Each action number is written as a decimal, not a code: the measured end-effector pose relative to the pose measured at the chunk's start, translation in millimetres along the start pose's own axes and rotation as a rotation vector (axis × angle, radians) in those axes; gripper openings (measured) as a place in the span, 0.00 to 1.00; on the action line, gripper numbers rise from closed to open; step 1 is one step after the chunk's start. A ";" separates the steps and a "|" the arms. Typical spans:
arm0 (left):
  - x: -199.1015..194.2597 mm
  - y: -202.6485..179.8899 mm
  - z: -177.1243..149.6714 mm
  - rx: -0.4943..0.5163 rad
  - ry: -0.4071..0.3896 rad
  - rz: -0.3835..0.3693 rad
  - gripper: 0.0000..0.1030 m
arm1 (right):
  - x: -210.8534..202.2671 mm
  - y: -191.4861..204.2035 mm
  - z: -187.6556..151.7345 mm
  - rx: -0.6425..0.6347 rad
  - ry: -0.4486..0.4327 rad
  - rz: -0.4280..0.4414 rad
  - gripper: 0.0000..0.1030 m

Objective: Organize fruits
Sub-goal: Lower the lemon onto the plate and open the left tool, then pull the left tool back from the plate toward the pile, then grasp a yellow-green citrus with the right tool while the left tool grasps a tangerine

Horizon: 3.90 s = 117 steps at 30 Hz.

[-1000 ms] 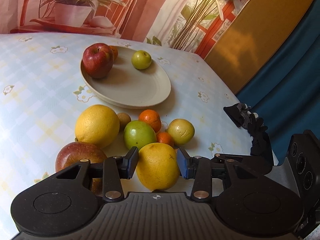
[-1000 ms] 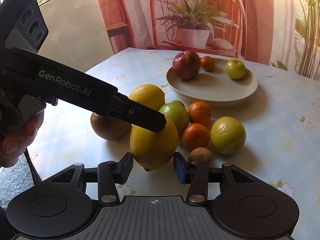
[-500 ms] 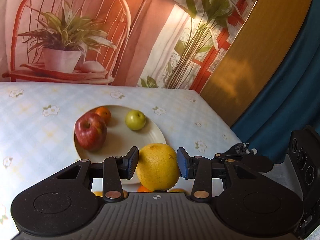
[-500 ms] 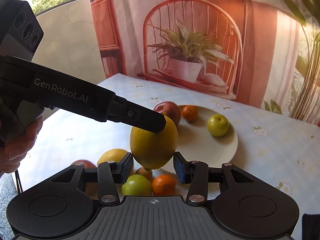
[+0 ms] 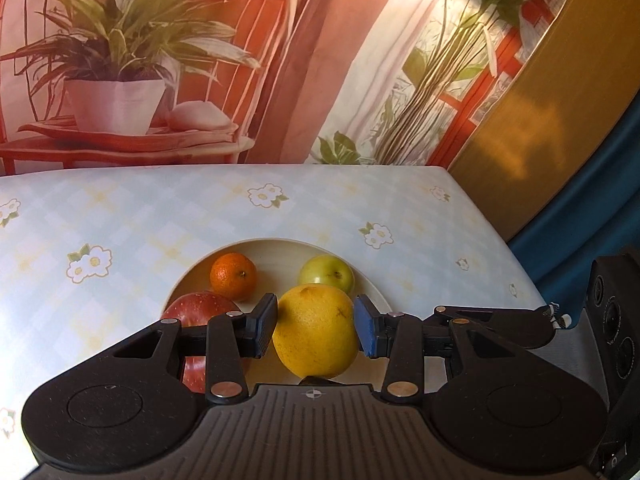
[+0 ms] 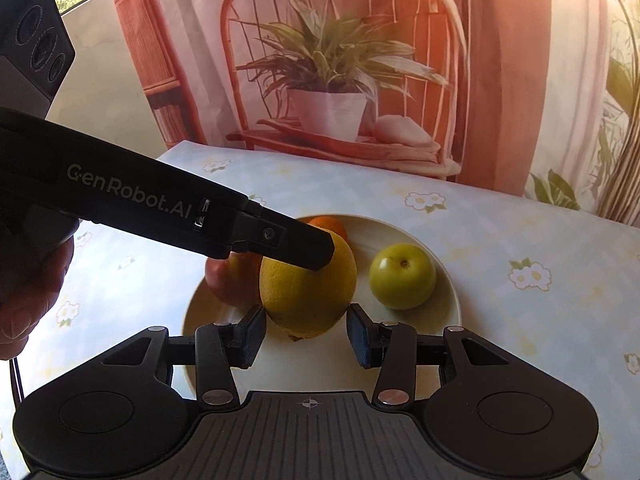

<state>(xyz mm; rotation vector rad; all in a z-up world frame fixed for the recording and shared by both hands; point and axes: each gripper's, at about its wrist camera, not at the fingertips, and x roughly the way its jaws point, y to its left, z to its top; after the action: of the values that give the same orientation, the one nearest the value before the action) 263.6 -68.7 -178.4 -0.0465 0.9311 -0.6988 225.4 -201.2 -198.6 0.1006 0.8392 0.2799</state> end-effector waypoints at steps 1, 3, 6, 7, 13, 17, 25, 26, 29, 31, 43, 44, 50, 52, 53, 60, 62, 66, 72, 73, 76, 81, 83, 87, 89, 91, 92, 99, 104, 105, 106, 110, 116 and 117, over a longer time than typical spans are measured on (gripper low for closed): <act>4.1 1.0 0.9 0.001 0.007 0.005 0.43 | 4.1 -1.8 0.9 0.006 0.005 0.000 0.40; 10.2 2.6 2.0 0.006 0.018 0.013 0.43 | 10.8 -4.2 2.5 0.015 0.015 -0.001 0.40; 16.4 5.9 3.3 0.003 0.029 0.022 0.43 | 18.3 -7.4 4.1 0.031 0.024 -0.001 0.40; 18.1 7.4 4.4 0.000 0.031 0.024 0.43 | 20.2 -8.0 4.4 0.034 0.025 -0.002 0.40; 24.4 9.7 9.5 0.005 0.040 0.038 0.43 | 27.8 -11.8 7.8 0.070 0.026 -0.002 0.40; 22.0 15.5 12.7 -0.009 0.035 0.038 0.41 | 31.3 -9.0 10.1 0.075 0.024 -0.022 0.40; -1.7 16.0 10.6 -0.015 -0.038 0.062 0.41 | 33.2 -5.6 12.5 0.095 0.023 -0.067 0.43; -5.0 15.2 9.8 -0.010 -0.046 0.068 0.41 | 32.4 -3.9 13.4 0.089 0.024 -0.076 0.44; -19.1 13.0 6.2 0.000 -0.077 0.089 0.41 | 24.0 0.0 15.6 0.075 0.014 -0.091 0.46; -30.1 12.1 3.1 0.005 -0.097 0.110 0.41 | 15.9 2.5 15.5 0.068 0.004 -0.108 0.46; -107.2 -0.5 -47.5 0.045 -0.218 0.284 0.41 | -54.3 15.8 -12.6 0.118 -0.125 -0.125 0.45; -112.6 -1.3 -52.7 0.042 -0.226 0.295 0.41 | -59.4 17.4 -15.0 0.114 -0.134 -0.131 0.45; -137.0 -2.5 -80.6 -0.016 -0.266 0.329 0.41 | -89.0 25.6 -36.7 0.105 -0.172 -0.156 0.45; -144.2 -2.4 -85.2 -0.054 -0.280 0.349 0.41 | -96.6 28.8 -45.1 0.086 -0.178 -0.164 0.45; -148.2 -3.9 -87.7 -0.075 -0.293 0.353 0.41 | -99.8 29.6 -49.4 0.079 -0.176 -0.170 0.45; -159.7 -21.3 -102.1 -0.049 -0.333 0.352 0.41 | -114.3 27.3 -70.8 0.091 -0.158 -0.192 0.44; -161.0 -23.8 -107.9 -0.047 -0.333 0.350 0.41 | -116.6 27.6 -74.9 0.085 -0.154 -0.197 0.44; -162.2 -25.0 -119.1 -0.033 -0.319 0.359 0.41 | -118.9 29.1 -83.6 0.094 -0.146 -0.189 0.44; -163.3 -17.5 -131.8 -0.058 -0.287 0.353 0.41 | -115.5 31.4 -92.1 0.104 -0.121 -0.172 0.44; -163.0 -16.4 -133.3 -0.060 -0.283 0.353 0.41 | -115.2 31.5 -93.1 0.103 -0.117 -0.172 0.44; -160.1 -15.1 -136.3 -0.067 -0.265 0.352 0.41 | -112.7 30.6 -96.3 0.109 -0.095 -0.171 0.44; -154.4 -17.6 -137.1 -0.060 -0.250 0.346 0.41 | -110.7 29.1 -99.9 0.114 -0.077 -0.161 0.44; -152.3 -19.8 -137.2 -0.053 -0.246 0.340 0.41 | -109.9 29.2 -101.2 0.115 -0.072 -0.155 0.44; -149.8 -22.1 -138.2 -0.047 -0.234 0.327 0.41 | -106.8 29.8 -104.6 0.113 -0.047 -0.147 0.44; -148.2 -23.9 -138.5 -0.043 -0.230 0.316 0.41 | -104.7 30.6 -106.7 0.106 -0.033 -0.143 0.42; -146.1 -25.9 -138.3 -0.033 -0.225 0.309 0.41 | -102.8 30.4 -108.6 0.107 -0.023 -0.135 0.42; -144.5 -27.4 -138.8 -0.027 -0.223 0.306 0.41 | -101.7 29.8 -109.8 0.109 -0.019 -0.131 0.42; -134.9 -34.0 -139.3 -0.005 -0.195 0.295 0.41 | -95.2 24.2 -114.3 0.139 -0.001 -0.098 0.41; -129.3 -38.9 -139.1 0.015 -0.184 0.293 0.41 | -92.3 19.4 -114.8 0.163 0.000 -0.076 0.41; -128.4 -39.1 -138.8 0.014 -0.183 0.291 0.41 | -92.0 18.3 -114.7 0.166 -0.001 -0.072 0.41; -127.3 -39.6 -138.2 0.013 -0.181 0.289 0.41 | -91.7 17.5 -114.8 0.169 -0.001 -0.069 0.41; -121.7 -43.8 -134.6 0.024 -0.173 0.275 0.41 | -91.6 15.5 -114.6 0.160 -0.002 -0.057 0.40; -102.3 -54.8 -126.2 0.049 -0.127 0.213 0.41 | -92.1 14.2 -113.2 0.141 -0.010 -0.055 0.40; -97.3 -56.6 -124.4 0.057 -0.112 0.207 0.41 | -92.6 13.4 -112.8 0.142 -0.013 -0.057 0.40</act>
<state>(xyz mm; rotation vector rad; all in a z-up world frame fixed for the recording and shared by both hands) 101.9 -25.9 -166.1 0.0600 0.7949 -0.5246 79.9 -217.1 -204.4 0.2109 0.8475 0.1659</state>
